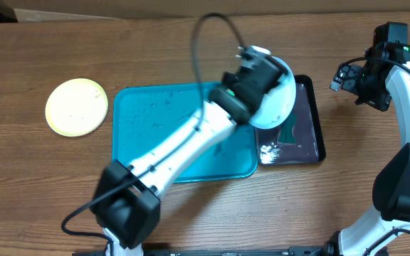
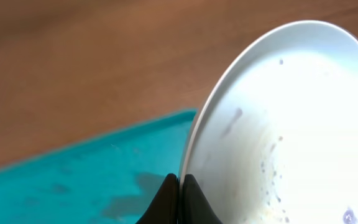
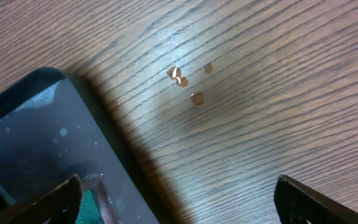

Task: Clean dirty plates on tray and stack at the side
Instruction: 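Lower the white plate onto the yellow plate stack and release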

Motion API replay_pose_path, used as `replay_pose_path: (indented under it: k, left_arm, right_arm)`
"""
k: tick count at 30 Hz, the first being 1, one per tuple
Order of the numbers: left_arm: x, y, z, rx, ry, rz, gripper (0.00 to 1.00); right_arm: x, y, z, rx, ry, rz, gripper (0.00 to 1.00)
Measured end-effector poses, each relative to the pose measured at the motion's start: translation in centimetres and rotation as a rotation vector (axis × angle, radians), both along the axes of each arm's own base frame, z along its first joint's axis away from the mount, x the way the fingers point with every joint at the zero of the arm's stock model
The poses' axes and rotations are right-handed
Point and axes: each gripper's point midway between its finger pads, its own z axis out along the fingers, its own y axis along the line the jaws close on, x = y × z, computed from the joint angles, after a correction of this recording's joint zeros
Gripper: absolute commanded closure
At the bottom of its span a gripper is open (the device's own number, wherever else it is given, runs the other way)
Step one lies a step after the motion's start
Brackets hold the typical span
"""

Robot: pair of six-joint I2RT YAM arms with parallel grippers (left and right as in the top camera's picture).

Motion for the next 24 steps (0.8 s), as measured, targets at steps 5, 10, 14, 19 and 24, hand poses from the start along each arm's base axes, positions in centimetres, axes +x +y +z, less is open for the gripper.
replay_pose_path:
  k: [5, 10, 14, 19, 24]
  left_arm:
    - [1.1, 4.3, -2.4, -0.277, 0.284, 0.031, 0.96]
    - [2.2, 12.9, -3.1, -0.472, 0.452, 0.194, 0.96]
    - [2.2, 22.0, -3.7, -0.574, 0.519, 0.41, 0.96]
    - [-0.1, 33.3, -4.3, -0.658, 0.552, 0.693, 0.96]
    - [-3.4, 41.1, -4.8, -0.678, 0.553, 0.907, 0.96]
  right_arm:
    - [0.0, 0.0, 0.0, 0.0, 0.0, 0.0, 0.0]
    - [0.0, 0.0, 0.0, 0.001, -0.001, -0.001, 0.0]
    - [0.0, 0.0, 0.0, 0.0, 0.0, 0.0, 0.0]
    - [0.0, 0.0, 0.0, 0.0, -0.001, -0.001, 0.0]
    - [0.0, 0.0, 0.0, 0.0, 0.0, -0.001, 0.0]
